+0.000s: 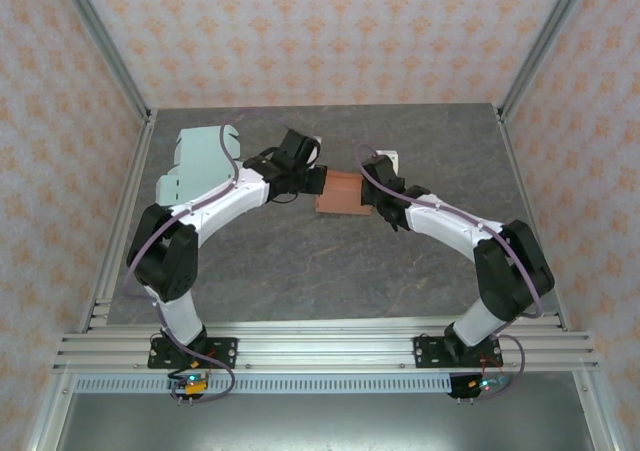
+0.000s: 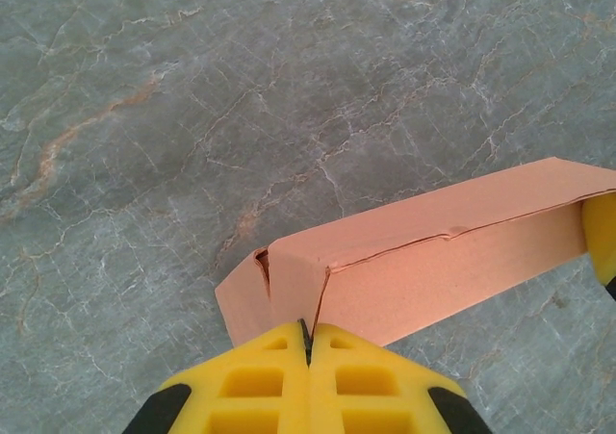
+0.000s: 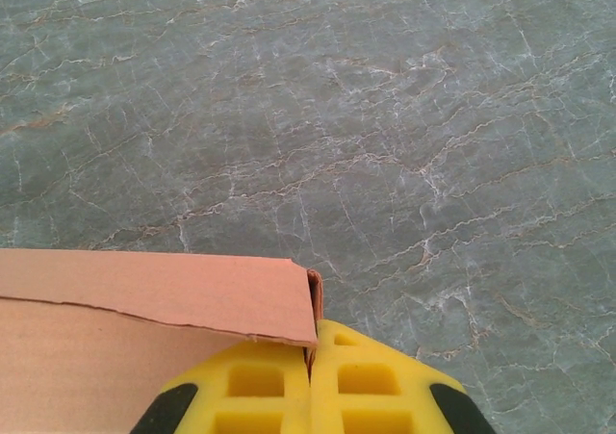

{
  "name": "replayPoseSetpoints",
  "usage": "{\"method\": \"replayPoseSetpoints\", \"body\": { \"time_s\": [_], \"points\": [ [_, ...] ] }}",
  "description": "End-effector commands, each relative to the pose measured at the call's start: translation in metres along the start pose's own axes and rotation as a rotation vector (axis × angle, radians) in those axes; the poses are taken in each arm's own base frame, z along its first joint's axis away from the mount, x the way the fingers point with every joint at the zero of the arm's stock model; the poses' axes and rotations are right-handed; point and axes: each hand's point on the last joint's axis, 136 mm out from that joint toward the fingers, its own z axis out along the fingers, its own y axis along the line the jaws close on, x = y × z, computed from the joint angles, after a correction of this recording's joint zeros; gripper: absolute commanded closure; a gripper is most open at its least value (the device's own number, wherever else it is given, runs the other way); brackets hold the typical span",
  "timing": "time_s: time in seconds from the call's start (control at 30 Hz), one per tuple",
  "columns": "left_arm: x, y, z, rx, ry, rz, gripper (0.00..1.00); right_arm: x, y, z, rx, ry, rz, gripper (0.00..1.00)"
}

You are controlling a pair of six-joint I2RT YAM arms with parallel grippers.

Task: Fold the paper box

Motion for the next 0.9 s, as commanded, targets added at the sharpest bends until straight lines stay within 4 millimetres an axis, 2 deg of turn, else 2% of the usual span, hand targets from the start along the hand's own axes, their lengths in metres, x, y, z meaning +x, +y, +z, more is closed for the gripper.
{"method": "replayPoseSetpoints", "body": {
  "time_s": [0.0,0.2,0.47,0.63,0.67,0.8,0.87],
  "points": [
    [-0.009,-0.013,-0.006,0.026,0.000,-0.040,0.95,0.028,-0.006,0.006,0.040,0.072,-0.070,0.98],
    [-0.012,-0.018,-0.005,0.038,0.021,-0.054,0.94,0.027,-0.013,0.003,0.077,0.043,-0.059,0.97],
    [-0.015,-0.026,-0.005,0.092,0.022,-0.020,0.94,0.033,-0.012,0.006,0.076,0.053,-0.063,0.94],
    [-0.006,-0.029,0.006,0.136,0.038,-0.034,0.94,0.028,-0.009,0.005,0.055,0.029,-0.043,0.69],
    [-0.006,-0.026,0.007,0.125,0.024,-0.016,0.94,0.026,-0.008,0.004,0.049,0.020,-0.037,0.68],
    [0.006,-0.009,0.014,0.063,0.021,0.048,0.94,0.019,-0.001,0.000,0.014,0.013,-0.042,0.73],
    [0.012,-0.007,0.018,0.061,0.038,0.052,0.94,0.019,0.002,0.000,0.001,0.021,-0.042,0.73]
  ]
}}
